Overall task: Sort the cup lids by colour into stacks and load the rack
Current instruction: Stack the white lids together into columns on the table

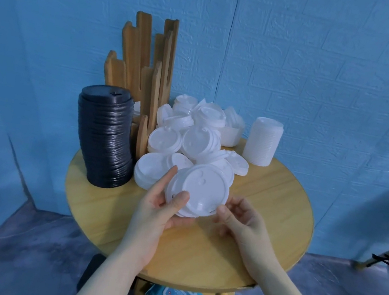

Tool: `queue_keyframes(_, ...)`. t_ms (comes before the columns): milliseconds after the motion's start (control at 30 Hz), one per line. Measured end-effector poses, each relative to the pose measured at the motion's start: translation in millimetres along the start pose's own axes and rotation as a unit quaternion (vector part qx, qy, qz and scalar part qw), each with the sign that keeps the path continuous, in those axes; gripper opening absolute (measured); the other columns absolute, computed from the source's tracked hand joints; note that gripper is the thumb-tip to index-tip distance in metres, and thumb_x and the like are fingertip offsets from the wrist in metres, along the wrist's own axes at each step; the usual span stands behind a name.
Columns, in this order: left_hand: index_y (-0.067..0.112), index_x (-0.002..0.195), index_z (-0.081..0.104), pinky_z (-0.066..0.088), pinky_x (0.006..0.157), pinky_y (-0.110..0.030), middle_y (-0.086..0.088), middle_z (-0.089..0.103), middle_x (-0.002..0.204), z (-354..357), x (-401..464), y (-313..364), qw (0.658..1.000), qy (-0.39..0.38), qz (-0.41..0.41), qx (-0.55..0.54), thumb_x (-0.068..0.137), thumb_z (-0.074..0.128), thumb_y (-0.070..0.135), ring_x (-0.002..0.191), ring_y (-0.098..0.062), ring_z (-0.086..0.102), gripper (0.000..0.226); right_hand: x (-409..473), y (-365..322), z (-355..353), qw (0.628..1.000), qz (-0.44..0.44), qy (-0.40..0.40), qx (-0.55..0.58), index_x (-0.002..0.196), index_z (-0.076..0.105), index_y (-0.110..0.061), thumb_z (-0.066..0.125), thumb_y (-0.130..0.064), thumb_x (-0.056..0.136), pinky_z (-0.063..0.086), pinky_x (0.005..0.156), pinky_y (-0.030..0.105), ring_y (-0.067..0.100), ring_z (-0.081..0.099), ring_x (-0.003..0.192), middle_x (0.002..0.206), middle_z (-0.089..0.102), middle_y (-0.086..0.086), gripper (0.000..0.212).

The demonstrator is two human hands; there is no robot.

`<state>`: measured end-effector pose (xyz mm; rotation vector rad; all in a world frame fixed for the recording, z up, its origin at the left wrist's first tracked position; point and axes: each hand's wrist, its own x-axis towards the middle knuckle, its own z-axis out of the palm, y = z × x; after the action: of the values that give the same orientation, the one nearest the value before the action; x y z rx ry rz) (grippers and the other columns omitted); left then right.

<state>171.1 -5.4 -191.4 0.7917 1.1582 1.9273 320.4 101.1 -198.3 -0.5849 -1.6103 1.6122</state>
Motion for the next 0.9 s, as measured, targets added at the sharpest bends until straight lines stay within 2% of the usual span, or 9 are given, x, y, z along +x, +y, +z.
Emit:
queue_keyframes(100,0.033,0.139,0.05,0.061,0.075,-0.036,0.011,0.071,0.121,-0.7,-0.4,0.1,1.0,-0.002,-0.006,0.002,0.073,0.075,0.02,0.11,-0.016,0.069,0.072,-1.4,-1.2,4.0,0.999,-0.002,-0.019,-0.044,0.094,0.065,-0.008,0.075,-0.03,0.074,0.043,0.055,0.019,0.009,0.051,0.059,0.075,0.061,0.003,0.032)
queue_keyframes(167,0.034,0.136,0.053,0.061,0.074,-0.036,0.009,0.07,0.122,-1.0,-0.4,0.1,1.0,0.006,-0.006,0.005,0.073,0.076,0.02,0.11,-0.017,0.069,0.069,-0.8,-0.1,5.1,0.998,-0.009,-0.026,-0.058,0.1,0.065,-0.011,0.077,-0.032,0.073,0.043,0.055,0.019,0.009,0.053,0.063,0.081,0.063,0.003,0.036)
queue_keyframes(267,0.038,0.129,0.057,0.061,0.072,-0.035,0.01,0.072,0.118,-1.2,-0.2,-0.7,1.0,0.013,-0.003,0.015,0.072,0.077,0.022,0.108,-0.016,0.07,0.062,0.4,0.4,5.3,0.997,-0.025,-0.006,-0.067,0.117,0.059,-0.021,0.082,-0.048,0.07,0.046,0.058,0.021,0.009,0.057,0.071,0.102,0.066,0.0,0.059)
queue_keyframes(367,0.037,0.131,0.056,0.062,0.072,-0.036,0.006,0.07,0.121,1.6,-1.9,-2.0,0.999,0.003,-0.007,0.049,0.071,0.078,0.022,0.104,-0.015,0.071,0.066,-0.6,-0.7,4.0,0.994,-0.052,0.038,-0.091,0.125,0.058,-0.034,0.071,-0.057,0.071,0.048,0.067,0.028,0.017,0.057,0.076,0.11,0.065,-0.004,0.06)
queue_keyframes(467,0.039,0.129,0.056,0.061,0.071,-0.035,0.003,0.069,0.123,3.3,-2.2,-4.8,0.997,-0.016,-0.008,0.076,0.078,0.077,0.015,0.102,-0.015,0.071,0.06,-3.7,-3.5,3.3,0.991,-0.076,0.073,-0.085,0.115,0.067,-0.03,0.075,-0.045,0.08,0.05,0.075,0.042,0.033,0.055,0.076,0.101,0.066,0.005,0.038)
queue_keyframes(533,0.037,0.13,0.057,0.061,0.071,-0.035,0.003,0.069,0.122,2.2,-1.0,-5.3,0.998,-0.012,-0.008,0.067,0.08,0.076,0.01,0.102,-0.015,0.071,0.06,-4.9,-5.0,3.0,0.992,-0.065,0.086,-0.065,0.102,0.071,-0.02,0.075,-0.034,0.08,0.048,0.062,0.03,0.026,0.053,0.066,0.085,0.063,0.014,0.026)
queue_keyframes(600,0.034,0.134,0.055,0.062,0.074,-0.036,0.003,0.069,0.122,0.8,-0.8,-4.4,0.998,-0.014,-0.012,0.056,0.076,0.078,0.012,0.104,-0.016,0.07,0.067,-5.5,-6.3,3.2,0.994,-0.043,0.092,-0.035,0.095,0.068,-0.009,0.072,-0.028,0.077,0.046,0.054,0.02,0.013,0.054,0.058,0.075,0.061,0.01,0.027)
queue_keyframes(733,0.035,0.137,0.052,0.062,0.077,-0.036,0.003,0.068,0.125,1.9,-1.9,-2.5,0.998,-0.033,-0.016,0.059,0.069,0.079,0.018,0.107,-0.014,0.07,0.075,-4.3,-6.2,2.7,0.996,-0.017,0.087,-0.009,0.089,0.06,-0.003,0.072,-0.023,0.08,0.052,0.054,0.029,0.025,0.063,0.059,0.074,0.066,0.014,0.026)
queue_keyframes(900,0.03,0.143,0.049,0.062,0.079,-0.041,0.002,0.067,0.125,0.9,-0.1,0.4,0.999,-0.023,-0.013,0.035,0.073,0.076,0.017,0.107,-0.015,0.07,0.076,-5.0,-6.5,2.5,0.997,-0.015,0.065,-0.034,0.082,0.058,-0.006,0.074,-0.03,0.078,0.045,0.051,0.029,0.028,0.053,0.052,0.064,0.064,0.018,0.029)
